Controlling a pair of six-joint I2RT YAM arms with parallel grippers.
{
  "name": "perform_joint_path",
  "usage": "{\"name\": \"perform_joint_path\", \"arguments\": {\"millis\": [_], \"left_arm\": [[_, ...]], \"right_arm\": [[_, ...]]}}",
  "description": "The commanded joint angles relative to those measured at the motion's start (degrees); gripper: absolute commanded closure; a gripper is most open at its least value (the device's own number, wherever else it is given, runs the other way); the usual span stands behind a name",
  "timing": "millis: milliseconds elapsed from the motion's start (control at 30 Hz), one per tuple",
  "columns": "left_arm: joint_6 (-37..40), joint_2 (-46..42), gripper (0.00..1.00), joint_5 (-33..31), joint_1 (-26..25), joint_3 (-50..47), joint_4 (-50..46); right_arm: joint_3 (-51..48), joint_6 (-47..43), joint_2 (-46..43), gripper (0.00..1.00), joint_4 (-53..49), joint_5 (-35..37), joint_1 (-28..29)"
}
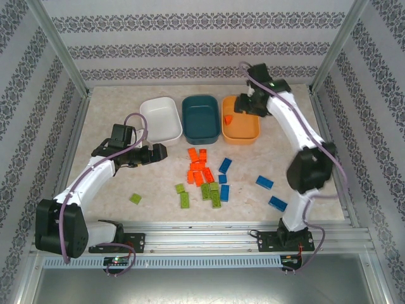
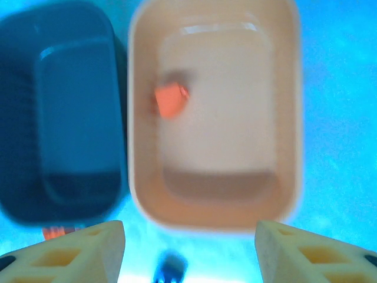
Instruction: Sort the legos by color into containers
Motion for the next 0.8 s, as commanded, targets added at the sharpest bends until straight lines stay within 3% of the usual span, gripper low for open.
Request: {"name": "perform_joint_path", "arguments": {"millis": [0, 133, 233, 533, 767], "left_arm": [[0.31, -1.57, 0.0, 4.43, -0.65, -0.13, 1.74], [0.88, -1.37, 0.0, 5.42, -2.47, 0.15, 1.42], [1.99, -0.8, 0.0, 4.78, -5.66, 1.0, -0.21], [8.2, 0.28, 0.0, 2.22, -14.41, 3.62, -7.61], [9.16, -0.49, 0.0, -1.68, -15.39, 2.81, -7.62]], "right_arm": [[-16.19, 3.21, -10.92, 0.4, 3.55, -1.02, -2.31], [-32.07, 6.04, -23.67, 0.36, 4.65, -1.49, -2.97], [-39.7, 9.38, -28.94, 0.24, 2.32, -1.45, -1.73], [-52.28, 14.75, -32.45, 0.12, 6.0, 0.5, -1.23], [-55.24, 15.92, -26.81, 0.09, 9.21, 0.09, -2.69]]}}
